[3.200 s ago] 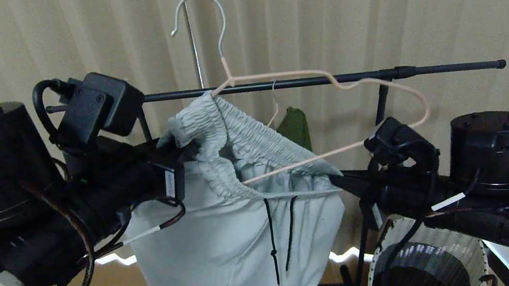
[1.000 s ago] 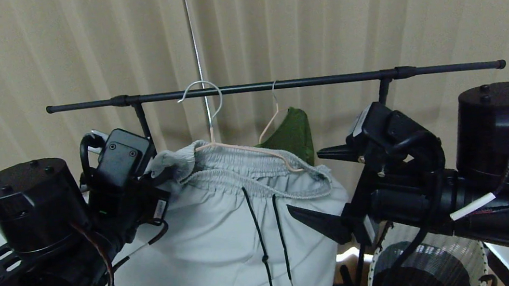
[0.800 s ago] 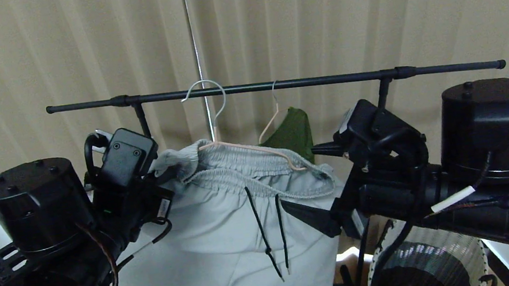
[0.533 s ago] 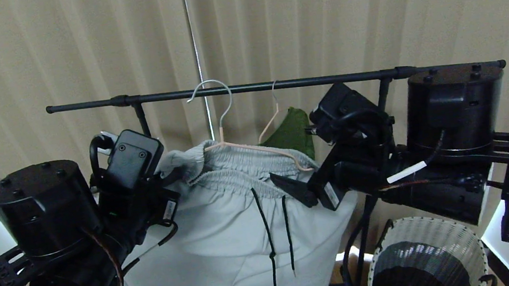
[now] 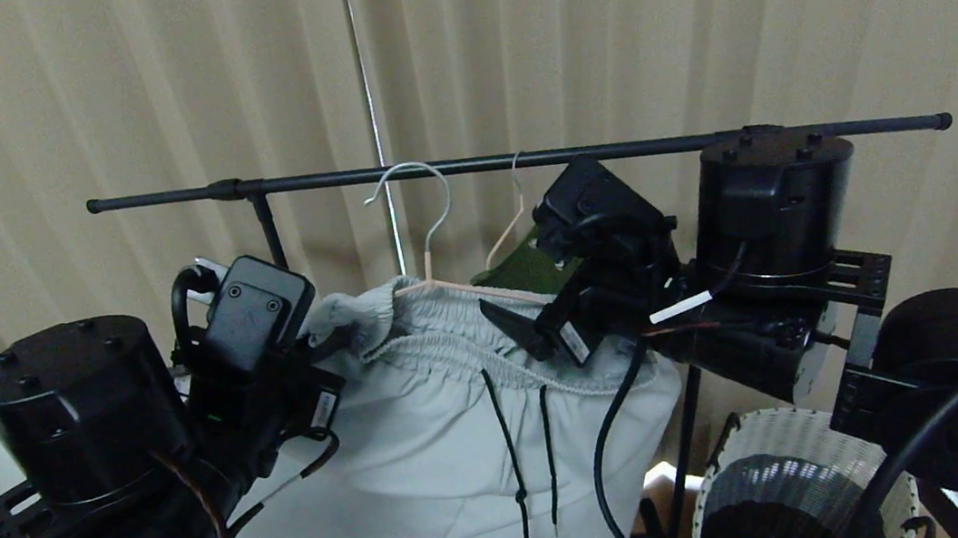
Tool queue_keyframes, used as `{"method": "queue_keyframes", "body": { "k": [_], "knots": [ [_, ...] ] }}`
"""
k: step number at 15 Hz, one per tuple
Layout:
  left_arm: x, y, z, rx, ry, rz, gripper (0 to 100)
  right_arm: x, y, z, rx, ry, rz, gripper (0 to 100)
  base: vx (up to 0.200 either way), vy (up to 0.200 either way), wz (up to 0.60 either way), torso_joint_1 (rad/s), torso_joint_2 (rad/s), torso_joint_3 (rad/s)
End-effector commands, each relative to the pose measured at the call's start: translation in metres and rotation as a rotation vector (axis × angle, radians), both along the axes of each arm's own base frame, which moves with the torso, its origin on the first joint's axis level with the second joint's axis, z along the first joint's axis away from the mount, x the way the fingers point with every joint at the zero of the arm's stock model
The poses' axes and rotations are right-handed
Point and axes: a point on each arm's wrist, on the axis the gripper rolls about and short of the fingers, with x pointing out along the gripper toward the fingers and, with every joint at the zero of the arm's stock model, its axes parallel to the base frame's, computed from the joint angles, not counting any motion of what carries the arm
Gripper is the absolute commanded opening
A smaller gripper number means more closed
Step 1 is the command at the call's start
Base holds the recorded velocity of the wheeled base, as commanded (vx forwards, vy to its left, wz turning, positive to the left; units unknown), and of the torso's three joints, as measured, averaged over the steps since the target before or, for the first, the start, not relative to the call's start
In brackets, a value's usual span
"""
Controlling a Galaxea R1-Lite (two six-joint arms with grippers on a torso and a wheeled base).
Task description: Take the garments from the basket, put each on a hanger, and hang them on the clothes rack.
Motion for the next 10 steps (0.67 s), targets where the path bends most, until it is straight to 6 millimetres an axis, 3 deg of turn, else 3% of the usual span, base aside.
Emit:
{"method": "queue_keyframes", "body": {
  "k": [1,6,7,10],
  "knots": [
    [-0.0042,-0.0012,0.0038,-0.018,-0.012,-0.013,0,0.0041,0.0043,-0.0093,-0.016,0.014,0.001,100,0.000,0.000,0.00,0.000,0.00,0.000],
    [-0.0064,-0.0016,0.0060,-0.034,-0.018,-0.020,0,0.0035,0.0037,-0.0116,-0.020,0.020,0.001,100,0.000,0.000,0.00,0.000,0.00,0.000],
    [-0.0080,-0.0004,0.0087,-0.040,-0.026,-0.023,0,0.0035,0.0037,-0.0116,-0.020,0.020,0.001,0,0.000,0.000,0.00,0.000,0.00,0.000],
    [-0.0114,0.0015,0.0081,-0.039,-0.025,-0.026,0,0.0036,0.0031,-0.0109,-0.018,0.018,0.000,0,0.000,0.000,0.00,0.000,0.00,0.000]
  ]
}}
